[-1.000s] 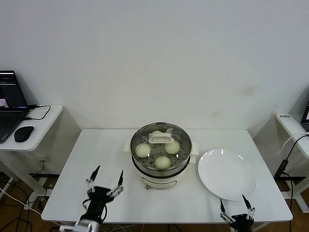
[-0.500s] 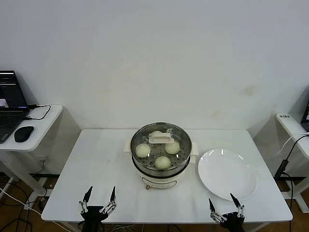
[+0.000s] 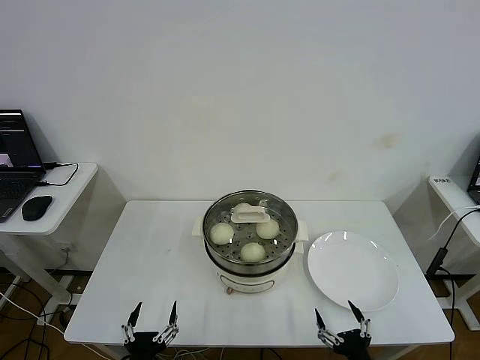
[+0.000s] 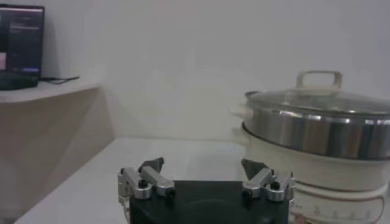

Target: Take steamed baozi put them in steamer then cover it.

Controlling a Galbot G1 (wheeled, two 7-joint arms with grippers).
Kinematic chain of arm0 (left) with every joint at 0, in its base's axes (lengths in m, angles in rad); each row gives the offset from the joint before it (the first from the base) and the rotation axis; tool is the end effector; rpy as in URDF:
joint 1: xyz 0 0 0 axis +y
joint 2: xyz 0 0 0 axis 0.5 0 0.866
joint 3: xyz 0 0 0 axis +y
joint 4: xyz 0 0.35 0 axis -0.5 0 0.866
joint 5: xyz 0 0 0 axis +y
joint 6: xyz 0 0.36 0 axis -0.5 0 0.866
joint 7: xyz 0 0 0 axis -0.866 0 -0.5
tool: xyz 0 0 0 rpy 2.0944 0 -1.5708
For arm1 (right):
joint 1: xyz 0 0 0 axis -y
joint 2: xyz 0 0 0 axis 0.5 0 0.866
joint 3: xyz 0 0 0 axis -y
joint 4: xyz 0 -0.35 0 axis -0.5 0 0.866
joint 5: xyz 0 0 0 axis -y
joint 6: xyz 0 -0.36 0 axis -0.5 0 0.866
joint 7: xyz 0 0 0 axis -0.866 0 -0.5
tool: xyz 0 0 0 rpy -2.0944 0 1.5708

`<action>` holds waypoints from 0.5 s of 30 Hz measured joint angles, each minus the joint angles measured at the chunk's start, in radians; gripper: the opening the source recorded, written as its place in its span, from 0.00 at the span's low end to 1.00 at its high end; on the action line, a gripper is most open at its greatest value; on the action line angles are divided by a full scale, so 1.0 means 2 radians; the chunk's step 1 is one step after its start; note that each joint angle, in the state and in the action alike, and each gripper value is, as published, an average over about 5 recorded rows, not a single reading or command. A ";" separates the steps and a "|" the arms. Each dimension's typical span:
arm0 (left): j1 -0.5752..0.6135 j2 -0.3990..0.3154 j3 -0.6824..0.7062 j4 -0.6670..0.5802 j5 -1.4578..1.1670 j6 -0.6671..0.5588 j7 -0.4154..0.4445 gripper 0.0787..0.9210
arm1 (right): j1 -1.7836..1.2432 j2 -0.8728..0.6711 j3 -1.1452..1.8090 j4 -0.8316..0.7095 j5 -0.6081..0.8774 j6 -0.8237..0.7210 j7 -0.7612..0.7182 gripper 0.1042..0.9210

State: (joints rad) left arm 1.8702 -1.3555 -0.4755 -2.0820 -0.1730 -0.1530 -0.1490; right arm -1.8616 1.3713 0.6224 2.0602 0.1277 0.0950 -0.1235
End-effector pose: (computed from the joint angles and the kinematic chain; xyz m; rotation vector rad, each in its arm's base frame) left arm 0.0864 0.0224 -0.3476 0.0124 -2.9624 0.0424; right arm 0.0927 -0.0666 -0.3473 0.2192 -2.9056 0.1132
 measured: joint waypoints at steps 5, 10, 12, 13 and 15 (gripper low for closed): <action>0.004 0.000 -0.002 0.001 0.002 -0.001 0.002 0.88 | -0.001 0.000 -0.005 0.003 0.000 -0.002 0.001 0.88; 0.007 -0.002 -0.003 0.002 0.006 -0.002 0.006 0.88 | -0.003 -0.001 -0.007 0.004 -0.001 -0.001 0.001 0.88; 0.009 -0.003 -0.003 0.001 0.007 -0.002 0.007 0.88 | -0.003 -0.001 -0.008 0.004 -0.002 -0.001 0.001 0.88; 0.010 -0.004 -0.004 0.001 0.008 -0.002 0.007 0.88 | -0.003 -0.001 -0.008 0.004 -0.002 -0.001 0.001 0.88; 0.011 -0.004 -0.004 0.001 0.009 -0.002 0.008 0.88 | -0.002 -0.001 -0.008 0.004 -0.003 -0.001 0.002 0.88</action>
